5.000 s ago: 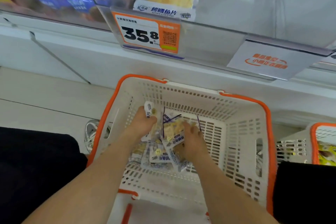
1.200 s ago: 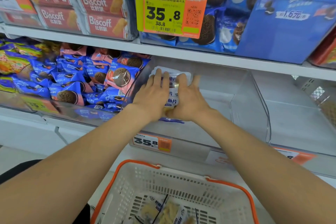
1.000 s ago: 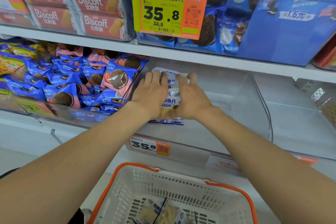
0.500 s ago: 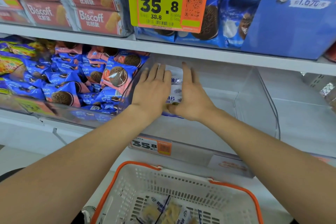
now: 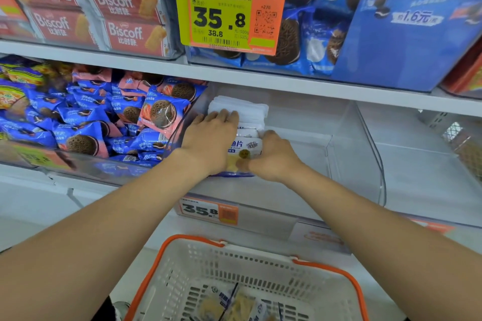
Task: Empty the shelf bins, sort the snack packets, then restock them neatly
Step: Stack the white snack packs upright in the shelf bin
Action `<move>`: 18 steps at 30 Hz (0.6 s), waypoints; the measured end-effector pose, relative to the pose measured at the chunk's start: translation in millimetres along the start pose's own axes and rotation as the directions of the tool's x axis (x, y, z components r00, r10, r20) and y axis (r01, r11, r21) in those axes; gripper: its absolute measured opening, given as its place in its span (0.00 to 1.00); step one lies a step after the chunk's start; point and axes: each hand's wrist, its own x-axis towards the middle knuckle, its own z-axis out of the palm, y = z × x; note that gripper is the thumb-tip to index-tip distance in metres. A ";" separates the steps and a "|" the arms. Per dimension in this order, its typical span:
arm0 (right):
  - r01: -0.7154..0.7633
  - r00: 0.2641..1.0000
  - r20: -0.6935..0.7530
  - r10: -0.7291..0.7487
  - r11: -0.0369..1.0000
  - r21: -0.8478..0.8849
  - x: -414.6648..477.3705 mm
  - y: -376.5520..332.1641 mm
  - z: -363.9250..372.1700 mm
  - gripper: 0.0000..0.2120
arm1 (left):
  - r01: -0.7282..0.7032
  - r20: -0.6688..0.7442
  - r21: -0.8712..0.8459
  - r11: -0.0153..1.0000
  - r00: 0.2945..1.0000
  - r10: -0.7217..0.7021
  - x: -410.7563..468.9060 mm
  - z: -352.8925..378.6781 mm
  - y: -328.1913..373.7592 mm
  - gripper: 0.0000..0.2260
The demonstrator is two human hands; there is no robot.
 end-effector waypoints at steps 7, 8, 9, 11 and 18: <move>-0.009 0.984 0.179 -0.020 0.987 0.161 -28.1 -6.5 -5.4 0.25 | -0.007 0.167 -0.142 0.990 0.985 0.031 -10.1 1.8 -6.7 0.49; -0.025 0.979 0.205 -0.015 0.982 0.189 -34.9 -7.8 -7.7 0.17 | -0.016 0.164 -0.156 0.988 0.986 0.042 -13.4 -2.0 -8.1 0.48; -0.041 0.968 0.251 -0.011 0.979 0.198 -43.3 -10.3 -11.4 0.13 | -0.028 0.150 -0.155 0.988 0.987 0.052 -17.0 -4.5 -8.9 0.46; -0.018 0.950 0.311 -0.026 0.991 0.136 -58.9 -14.9 -20.8 0.11 | -0.058 0.096 -0.169 0.984 0.993 0.075 -24.3 -7.1 -8.9 0.44; 0.398 0.883 -0.157 -0.442 0.883 -0.251 -125.1 -9.8 -44.7 0.09 | -0.182 -0.341 -0.406 0.896 0.939 0.036 -86.1 -33.8 14.7 0.12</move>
